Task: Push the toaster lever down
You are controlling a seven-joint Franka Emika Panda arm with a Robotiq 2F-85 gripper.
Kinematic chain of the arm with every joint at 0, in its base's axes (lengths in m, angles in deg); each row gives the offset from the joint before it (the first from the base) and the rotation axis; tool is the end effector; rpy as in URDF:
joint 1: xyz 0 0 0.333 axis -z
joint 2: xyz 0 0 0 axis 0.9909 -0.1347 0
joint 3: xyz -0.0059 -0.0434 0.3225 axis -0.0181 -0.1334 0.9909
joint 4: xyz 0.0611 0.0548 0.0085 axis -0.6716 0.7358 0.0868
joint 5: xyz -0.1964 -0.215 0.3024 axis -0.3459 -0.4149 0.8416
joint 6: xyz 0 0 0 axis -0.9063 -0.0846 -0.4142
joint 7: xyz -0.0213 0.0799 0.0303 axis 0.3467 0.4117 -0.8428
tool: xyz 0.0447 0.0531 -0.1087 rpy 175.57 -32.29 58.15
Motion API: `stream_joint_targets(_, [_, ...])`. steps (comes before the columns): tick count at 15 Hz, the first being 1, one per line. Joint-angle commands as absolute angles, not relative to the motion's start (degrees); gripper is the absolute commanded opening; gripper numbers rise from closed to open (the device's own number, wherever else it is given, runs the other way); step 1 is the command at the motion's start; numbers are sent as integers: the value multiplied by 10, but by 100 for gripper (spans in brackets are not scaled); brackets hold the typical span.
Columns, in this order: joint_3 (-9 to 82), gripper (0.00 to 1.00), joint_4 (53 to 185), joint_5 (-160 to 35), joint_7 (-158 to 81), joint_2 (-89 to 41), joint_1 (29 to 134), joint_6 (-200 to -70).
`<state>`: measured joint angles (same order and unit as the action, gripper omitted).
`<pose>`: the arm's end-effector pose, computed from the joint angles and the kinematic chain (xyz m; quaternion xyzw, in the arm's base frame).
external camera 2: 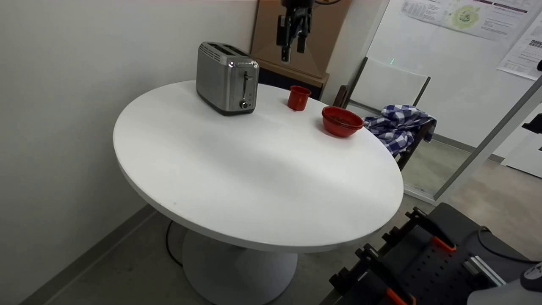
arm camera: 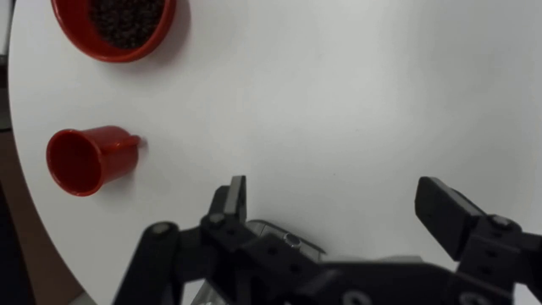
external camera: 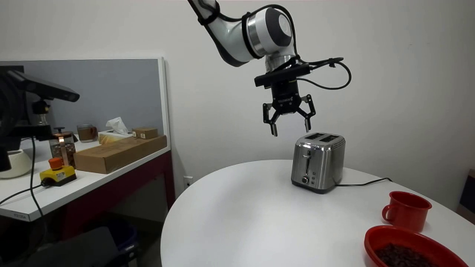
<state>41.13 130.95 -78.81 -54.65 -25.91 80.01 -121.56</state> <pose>0.6581 0.0153 0.3356 0.9666 0.2137 -0.0212 0.1397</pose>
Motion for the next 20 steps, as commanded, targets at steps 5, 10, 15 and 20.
stream_joint_targets(5, [388,100,1215,-815,-461,-362,784,-1349])
stream_joint_targets(10, [361,69,1170,-812,-389,-407,766,-1387])
stream_joint_targets(15, [345,31,1135,-792,-309,-435,749,-1364])
stream_joint_targets(20, [347,0,1128,-775,-273,-454,747,-1367])
